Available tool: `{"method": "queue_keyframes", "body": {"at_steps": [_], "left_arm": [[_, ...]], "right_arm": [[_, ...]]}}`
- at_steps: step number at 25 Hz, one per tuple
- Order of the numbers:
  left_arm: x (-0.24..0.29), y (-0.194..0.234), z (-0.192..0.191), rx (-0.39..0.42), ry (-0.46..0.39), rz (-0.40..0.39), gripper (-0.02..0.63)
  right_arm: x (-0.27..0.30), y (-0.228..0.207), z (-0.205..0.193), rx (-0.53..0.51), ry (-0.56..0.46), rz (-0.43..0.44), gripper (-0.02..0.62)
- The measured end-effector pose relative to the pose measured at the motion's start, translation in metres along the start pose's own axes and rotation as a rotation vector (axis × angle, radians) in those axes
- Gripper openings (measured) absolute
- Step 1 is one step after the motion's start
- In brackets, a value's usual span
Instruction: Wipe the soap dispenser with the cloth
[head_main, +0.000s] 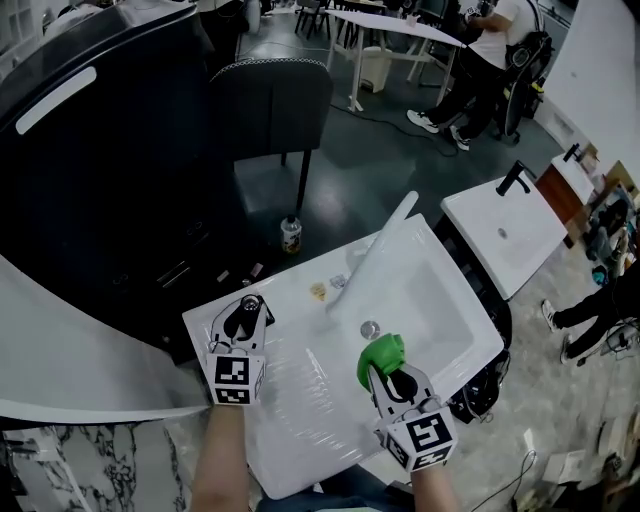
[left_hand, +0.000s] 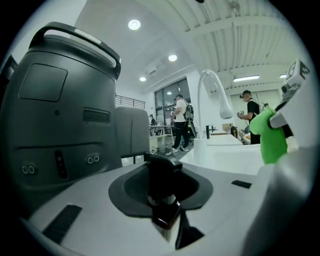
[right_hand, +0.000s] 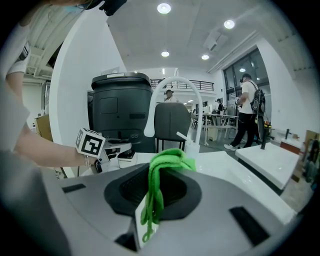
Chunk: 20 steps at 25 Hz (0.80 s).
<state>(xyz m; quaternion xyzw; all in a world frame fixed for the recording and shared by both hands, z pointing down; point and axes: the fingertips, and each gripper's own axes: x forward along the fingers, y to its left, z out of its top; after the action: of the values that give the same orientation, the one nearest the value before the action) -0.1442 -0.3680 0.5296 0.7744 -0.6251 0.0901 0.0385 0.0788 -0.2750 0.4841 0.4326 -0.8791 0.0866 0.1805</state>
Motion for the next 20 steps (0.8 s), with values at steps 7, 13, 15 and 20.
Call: {"method": "queue_keyframes", "body": {"at_steps": [7,13,15,20], "left_arm": [[-0.023,-0.012,0.023,-0.035,-0.015,-0.057,0.104],[-0.054,-0.023,0.074,-0.111,-0.033,-0.136,0.104],[-0.064,-0.025,0.091,-0.137,-0.030,-0.153,0.104],[-0.085,-0.034,0.117,-0.236,-0.013,-0.191,0.104]], "right_arm": [[-0.012,0.008,0.016,-0.001,-0.051,-0.024,0.049],[-0.024,0.021,0.043,-0.006,-0.124,-0.030,0.049],[-0.028,0.028,0.052,-0.010,-0.151,-0.029,0.049],[-0.036,0.047,0.067,-0.020,-0.203,-0.015,0.049]]}}
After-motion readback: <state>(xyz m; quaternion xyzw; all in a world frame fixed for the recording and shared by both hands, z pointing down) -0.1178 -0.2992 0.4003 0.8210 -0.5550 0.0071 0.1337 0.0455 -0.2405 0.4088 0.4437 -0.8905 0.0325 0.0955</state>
